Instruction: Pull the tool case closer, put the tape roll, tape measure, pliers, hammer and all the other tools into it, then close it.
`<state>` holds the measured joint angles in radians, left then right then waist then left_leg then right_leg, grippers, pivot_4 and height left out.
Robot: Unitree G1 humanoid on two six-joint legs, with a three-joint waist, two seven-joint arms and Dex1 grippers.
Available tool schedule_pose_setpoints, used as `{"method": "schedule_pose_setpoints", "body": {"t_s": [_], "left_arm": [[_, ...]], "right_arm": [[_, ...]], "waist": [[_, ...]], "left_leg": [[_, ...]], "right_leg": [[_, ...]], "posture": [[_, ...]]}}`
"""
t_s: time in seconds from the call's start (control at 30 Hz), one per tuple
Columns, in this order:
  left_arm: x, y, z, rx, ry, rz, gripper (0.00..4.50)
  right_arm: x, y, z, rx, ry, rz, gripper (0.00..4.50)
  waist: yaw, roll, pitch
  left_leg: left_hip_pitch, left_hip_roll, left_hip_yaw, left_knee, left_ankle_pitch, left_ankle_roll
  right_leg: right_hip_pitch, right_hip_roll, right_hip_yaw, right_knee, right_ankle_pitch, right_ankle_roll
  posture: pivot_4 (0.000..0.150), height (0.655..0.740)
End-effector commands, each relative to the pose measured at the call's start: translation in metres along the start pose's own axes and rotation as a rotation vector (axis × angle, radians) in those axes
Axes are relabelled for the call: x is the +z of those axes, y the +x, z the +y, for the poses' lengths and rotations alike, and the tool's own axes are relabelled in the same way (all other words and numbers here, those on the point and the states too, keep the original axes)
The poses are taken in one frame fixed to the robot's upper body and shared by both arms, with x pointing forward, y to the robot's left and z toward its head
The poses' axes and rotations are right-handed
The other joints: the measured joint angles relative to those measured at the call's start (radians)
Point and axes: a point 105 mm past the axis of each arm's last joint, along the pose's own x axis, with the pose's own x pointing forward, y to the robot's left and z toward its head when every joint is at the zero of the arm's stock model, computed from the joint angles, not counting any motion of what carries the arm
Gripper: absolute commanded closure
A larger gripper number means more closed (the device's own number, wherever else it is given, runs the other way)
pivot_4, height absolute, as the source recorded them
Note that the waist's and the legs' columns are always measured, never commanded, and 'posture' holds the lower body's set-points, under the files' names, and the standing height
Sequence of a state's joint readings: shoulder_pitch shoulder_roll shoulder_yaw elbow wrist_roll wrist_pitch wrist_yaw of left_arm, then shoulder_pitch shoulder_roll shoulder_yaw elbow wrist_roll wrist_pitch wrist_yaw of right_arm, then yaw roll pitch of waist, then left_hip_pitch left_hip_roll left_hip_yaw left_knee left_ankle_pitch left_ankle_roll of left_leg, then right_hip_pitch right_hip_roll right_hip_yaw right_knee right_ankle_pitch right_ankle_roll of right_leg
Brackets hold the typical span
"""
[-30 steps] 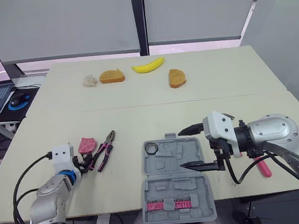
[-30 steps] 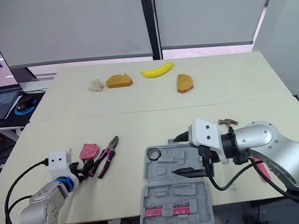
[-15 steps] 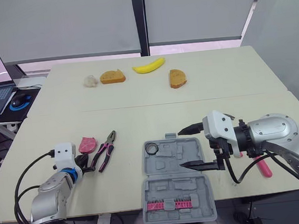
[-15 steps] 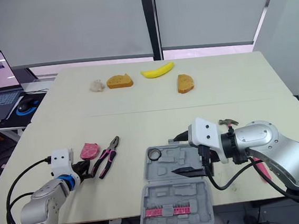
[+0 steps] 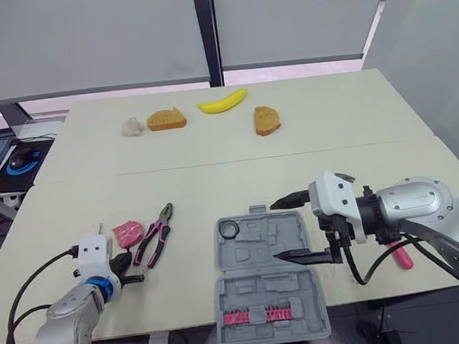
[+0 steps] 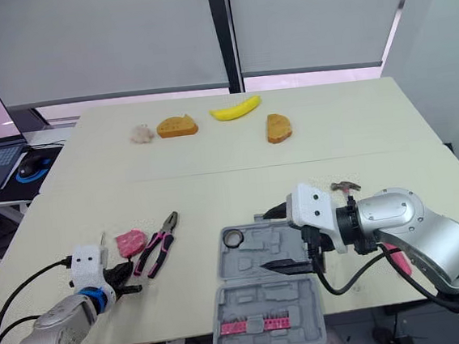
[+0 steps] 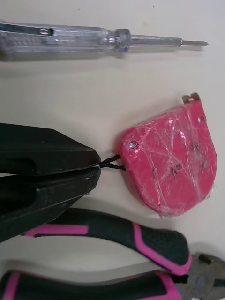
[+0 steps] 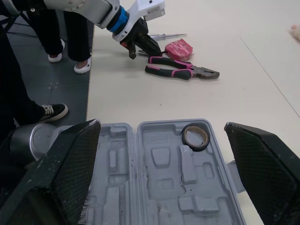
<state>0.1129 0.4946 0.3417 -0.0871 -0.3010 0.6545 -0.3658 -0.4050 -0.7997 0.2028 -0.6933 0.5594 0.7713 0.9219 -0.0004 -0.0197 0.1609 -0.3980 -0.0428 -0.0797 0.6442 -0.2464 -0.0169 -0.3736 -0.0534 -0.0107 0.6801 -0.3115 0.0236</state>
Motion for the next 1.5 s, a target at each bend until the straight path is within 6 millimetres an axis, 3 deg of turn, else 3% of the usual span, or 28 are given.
{"method": "schedule_pose_setpoints", "body": {"t_s": [0.03,0.2,0.47,0.6,1.5], "left_arm": [[-0.002,-0.012,0.003,-0.005,0.034,0.007,4.47],[-0.012,-0.032,0.010,-0.005,0.075,0.033,4.47],[-0.044,-0.069,0.030,-0.025,0.148,0.145,4.47],[-0.051,-0.077,0.026,-0.059,0.163,0.163,4.47],[-0.051,-0.090,0.021,-0.068,0.169,0.167,4.47]], "right_arm": [[0.007,0.000,0.004,0.010,-0.038,-0.023,0.00],[0.006,0.000,0.006,0.028,-0.035,-0.023,0.00],[0.010,0.005,0.015,0.102,-0.044,-0.030,0.00],[0.014,0.010,0.016,0.130,-0.059,-0.035,0.00],[0.020,0.017,0.014,0.151,-0.078,-0.049,0.00]], "waist": [[0.000,0.000,0.000],[-0.001,0.000,0.000],[0.000,0.000,0.001],[0.001,0.000,0.001],[0.001,0.000,0.002]], "left_leg": [[0.000,0.000,0.000,0.000,0.000,0.000],[0.000,0.000,0.000,0.000,0.000,0.000],[0.000,0.000,0.000,-0.001,0.000,0.000],[-0.001,0.000,0.000,-0.001,0.000,0.000],[-0.001,0.001,0.000,-0.001,-0.001,0.000]], "right_leg": [[0.000,0.000,0.000,0.000,0.000,0.000],[0.000,0.000,0.000,0.000,0.000,0.000],[-0.001,-0.001,0.000,-0.001,-0.001,-0.001],[-0.001,-0.001,0.000,-0.002,-0.001,-0.002],[-0.002,-0.001,0.000,-0.002,-0.001,-0.002]], "posture": [[0.150,0.7400],[0.150,0.7400],[0.150,0.7400],[0.150,0.7400],[0.150,0.7400]]}}
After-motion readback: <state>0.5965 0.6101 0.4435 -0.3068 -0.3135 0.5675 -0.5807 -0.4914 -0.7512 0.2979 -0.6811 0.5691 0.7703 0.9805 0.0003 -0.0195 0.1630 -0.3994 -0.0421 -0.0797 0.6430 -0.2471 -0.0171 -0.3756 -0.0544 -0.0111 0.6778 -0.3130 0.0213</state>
